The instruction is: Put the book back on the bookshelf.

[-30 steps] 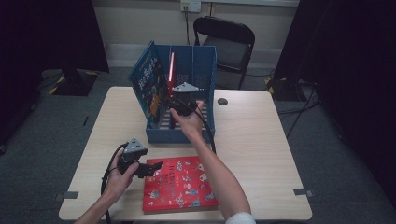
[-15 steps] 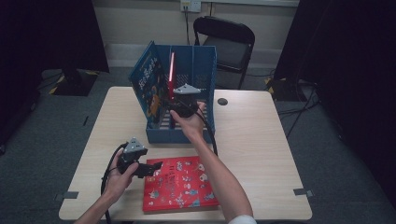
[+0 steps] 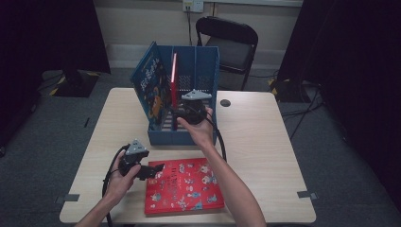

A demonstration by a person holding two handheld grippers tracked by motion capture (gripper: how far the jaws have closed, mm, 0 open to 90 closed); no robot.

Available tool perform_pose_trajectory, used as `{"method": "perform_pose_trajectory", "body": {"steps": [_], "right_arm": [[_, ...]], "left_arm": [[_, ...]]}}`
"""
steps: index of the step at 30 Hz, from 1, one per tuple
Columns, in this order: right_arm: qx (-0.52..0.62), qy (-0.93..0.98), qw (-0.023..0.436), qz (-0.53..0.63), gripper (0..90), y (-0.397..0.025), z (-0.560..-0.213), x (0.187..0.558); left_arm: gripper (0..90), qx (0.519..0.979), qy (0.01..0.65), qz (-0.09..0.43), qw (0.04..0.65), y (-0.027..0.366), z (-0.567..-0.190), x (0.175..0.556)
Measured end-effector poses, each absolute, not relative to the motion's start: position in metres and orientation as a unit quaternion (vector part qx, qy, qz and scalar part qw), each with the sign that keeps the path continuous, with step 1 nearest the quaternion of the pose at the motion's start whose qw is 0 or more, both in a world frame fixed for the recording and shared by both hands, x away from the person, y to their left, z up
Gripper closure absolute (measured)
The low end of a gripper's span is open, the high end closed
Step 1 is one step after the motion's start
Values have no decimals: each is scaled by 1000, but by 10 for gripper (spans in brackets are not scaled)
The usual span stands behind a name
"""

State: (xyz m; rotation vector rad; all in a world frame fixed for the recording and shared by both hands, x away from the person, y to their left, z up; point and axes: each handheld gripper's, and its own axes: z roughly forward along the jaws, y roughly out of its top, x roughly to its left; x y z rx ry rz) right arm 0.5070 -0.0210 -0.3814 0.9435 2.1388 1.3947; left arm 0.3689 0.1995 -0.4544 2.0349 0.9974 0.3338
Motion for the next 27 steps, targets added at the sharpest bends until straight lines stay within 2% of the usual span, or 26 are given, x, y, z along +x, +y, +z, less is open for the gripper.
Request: {"method": "perform_pose_trajectory", "body": {"steps": [5,9,19,22,27], "right_arm": [[328,771,199,508,422,-30,-378,496],[315,785,178,503,361,-40,-377,487],[313,785,183,503,284,-73,-381,457],[310,796,166,492,240,-83,-382,448],[311,802,159,485,219,-102,-388,432]], "left_arm": [[168,810,395,135,412,199,-455,369],[169,811,393,136,411,199,-455,369],[170,820,384,144,399,200,-458,366],[170,817,390,140,401,201,-458,365],[178,812,399,138,403,203,-457,362]]}}
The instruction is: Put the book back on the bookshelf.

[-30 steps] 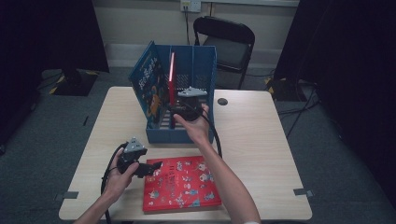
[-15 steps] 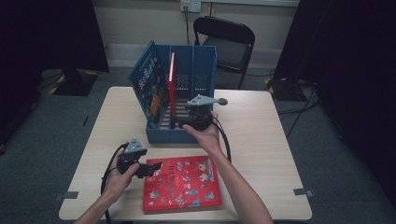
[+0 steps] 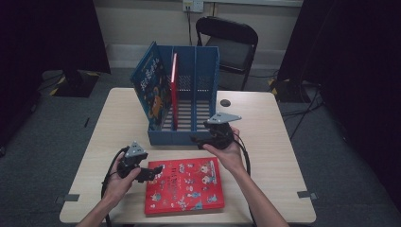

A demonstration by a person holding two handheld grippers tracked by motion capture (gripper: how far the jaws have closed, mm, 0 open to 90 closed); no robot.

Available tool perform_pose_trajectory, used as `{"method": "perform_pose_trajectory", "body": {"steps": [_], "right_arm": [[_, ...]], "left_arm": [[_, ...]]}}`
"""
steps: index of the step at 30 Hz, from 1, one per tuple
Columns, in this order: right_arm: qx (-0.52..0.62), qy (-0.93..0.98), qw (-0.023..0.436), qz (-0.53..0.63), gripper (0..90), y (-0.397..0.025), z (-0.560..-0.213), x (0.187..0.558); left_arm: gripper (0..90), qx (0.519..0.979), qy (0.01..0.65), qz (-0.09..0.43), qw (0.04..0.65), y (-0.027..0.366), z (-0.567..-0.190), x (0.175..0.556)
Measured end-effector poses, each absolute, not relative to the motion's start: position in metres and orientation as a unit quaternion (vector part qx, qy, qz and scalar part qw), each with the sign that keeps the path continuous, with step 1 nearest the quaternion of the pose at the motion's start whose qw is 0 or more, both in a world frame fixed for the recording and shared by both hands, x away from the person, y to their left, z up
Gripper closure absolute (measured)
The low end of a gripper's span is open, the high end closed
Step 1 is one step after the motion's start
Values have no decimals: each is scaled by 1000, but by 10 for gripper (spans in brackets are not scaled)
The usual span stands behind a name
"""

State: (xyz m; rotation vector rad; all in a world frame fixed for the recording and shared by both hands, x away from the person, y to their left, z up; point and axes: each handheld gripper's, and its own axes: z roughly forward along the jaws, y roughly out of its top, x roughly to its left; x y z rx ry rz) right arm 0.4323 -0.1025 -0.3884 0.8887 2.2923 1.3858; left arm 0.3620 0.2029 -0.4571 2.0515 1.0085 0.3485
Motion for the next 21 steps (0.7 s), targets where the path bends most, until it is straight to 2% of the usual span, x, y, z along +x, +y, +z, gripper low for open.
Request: {"method": "perform_pose_trajectory", "body": {"steps": [11,14,21], "right_arm": [[304,827,132,455,186,-131,-411,400],[306,830,129,448,225,-139,-421,394],[307,843,118,427,238,-146,-440,381]], "left_arm": [[172,817,389,136,403,204,-457,349],[168,818,397,123,398,206,-460,347],[246,823,406,109,383,208,-469,344]]}}
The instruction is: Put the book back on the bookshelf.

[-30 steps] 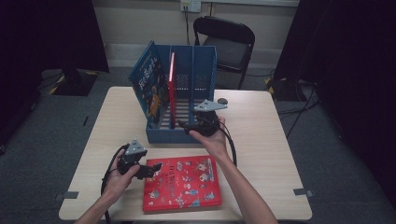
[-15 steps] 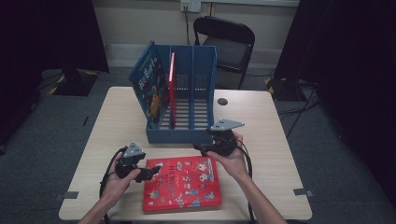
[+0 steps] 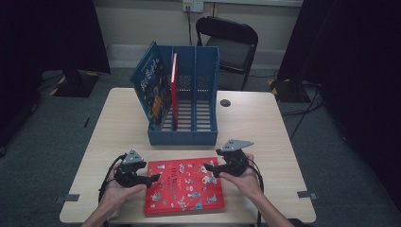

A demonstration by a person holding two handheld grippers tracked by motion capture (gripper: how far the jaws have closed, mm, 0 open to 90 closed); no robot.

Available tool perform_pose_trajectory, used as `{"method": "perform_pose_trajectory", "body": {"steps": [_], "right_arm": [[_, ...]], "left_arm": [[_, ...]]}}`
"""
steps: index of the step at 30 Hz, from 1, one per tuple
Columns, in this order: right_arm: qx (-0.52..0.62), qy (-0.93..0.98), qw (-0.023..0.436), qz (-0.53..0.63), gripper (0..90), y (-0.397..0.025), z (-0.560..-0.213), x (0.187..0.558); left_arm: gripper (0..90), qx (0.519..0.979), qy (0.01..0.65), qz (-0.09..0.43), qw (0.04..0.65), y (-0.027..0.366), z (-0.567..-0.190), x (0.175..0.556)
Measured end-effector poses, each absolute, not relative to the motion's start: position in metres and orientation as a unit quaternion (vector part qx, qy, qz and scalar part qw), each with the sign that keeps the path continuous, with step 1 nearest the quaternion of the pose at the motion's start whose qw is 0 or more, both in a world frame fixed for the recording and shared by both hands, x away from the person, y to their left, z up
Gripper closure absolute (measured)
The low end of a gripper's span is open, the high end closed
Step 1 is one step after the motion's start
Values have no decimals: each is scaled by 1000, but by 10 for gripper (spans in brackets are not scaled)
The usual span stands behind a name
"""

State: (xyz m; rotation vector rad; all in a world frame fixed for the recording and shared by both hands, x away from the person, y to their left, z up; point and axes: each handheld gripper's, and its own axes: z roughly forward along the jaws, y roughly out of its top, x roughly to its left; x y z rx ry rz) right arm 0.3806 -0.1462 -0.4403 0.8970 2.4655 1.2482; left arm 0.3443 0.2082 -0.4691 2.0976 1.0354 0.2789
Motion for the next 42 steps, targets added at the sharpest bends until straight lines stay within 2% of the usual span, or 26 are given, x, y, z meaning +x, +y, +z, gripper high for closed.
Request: {"method": "perform_pose_trajectory", "body": {"steps": [7,14,25,28,42], "right_arm": [[306,854,94,410,199,-147,-460,380],[316,857,85,398,208,-145,-468,384],[296,865,110,390,214,-143,-471,378],[286,865,135,390,208,-140,-474,373],[310,856,149,386,206,-143,-474,361]], "left_arm": [[309,829,402,104,375,205,-476,343],[308,827,397,113,381,204,-478,344],[315,820,397,116,395,206,-481,345],[313,818,412,106,389,205,-480,346],[327,817,416,105,384,195,-479,361]]}}
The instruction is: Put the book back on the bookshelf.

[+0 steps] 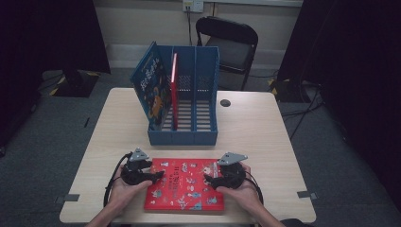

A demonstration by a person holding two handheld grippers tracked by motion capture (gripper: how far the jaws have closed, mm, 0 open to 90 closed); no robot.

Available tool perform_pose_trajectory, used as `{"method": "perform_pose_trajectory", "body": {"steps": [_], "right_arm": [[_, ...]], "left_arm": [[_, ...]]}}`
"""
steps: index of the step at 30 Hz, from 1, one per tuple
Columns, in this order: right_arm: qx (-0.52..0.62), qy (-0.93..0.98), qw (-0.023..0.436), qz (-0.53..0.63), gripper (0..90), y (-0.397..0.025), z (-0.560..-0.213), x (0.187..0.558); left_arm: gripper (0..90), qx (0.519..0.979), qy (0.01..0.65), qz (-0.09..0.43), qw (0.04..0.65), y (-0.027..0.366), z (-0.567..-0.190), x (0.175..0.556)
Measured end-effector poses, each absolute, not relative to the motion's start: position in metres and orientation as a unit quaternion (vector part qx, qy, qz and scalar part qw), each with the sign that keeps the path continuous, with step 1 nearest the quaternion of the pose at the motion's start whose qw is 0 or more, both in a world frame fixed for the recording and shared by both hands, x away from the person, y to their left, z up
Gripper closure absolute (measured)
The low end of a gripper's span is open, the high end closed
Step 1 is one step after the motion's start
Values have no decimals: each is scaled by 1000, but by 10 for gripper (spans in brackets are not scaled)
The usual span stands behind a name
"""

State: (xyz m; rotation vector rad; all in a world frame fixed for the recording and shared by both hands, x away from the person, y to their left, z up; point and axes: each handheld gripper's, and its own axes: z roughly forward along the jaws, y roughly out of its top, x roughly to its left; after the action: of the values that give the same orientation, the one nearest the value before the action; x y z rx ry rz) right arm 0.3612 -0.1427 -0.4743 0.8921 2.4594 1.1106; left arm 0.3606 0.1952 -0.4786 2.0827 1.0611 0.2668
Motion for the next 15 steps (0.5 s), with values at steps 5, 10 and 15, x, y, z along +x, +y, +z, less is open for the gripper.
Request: {"method": "perform_pose_trajectory", "body": {"steps": [5,10,15], "right_arm": [[298,864,137,382,207,-141,-472,359],[294,865,131,385,246,-142,-471,364],[302,861,128,388,225,-141,-471,374]], "left_arm": [[289,824,409,94,380,193,-477,365],[366,818,407,73,401,202,-471,360],[364,819,416,67,390,201,-474,354]]}}
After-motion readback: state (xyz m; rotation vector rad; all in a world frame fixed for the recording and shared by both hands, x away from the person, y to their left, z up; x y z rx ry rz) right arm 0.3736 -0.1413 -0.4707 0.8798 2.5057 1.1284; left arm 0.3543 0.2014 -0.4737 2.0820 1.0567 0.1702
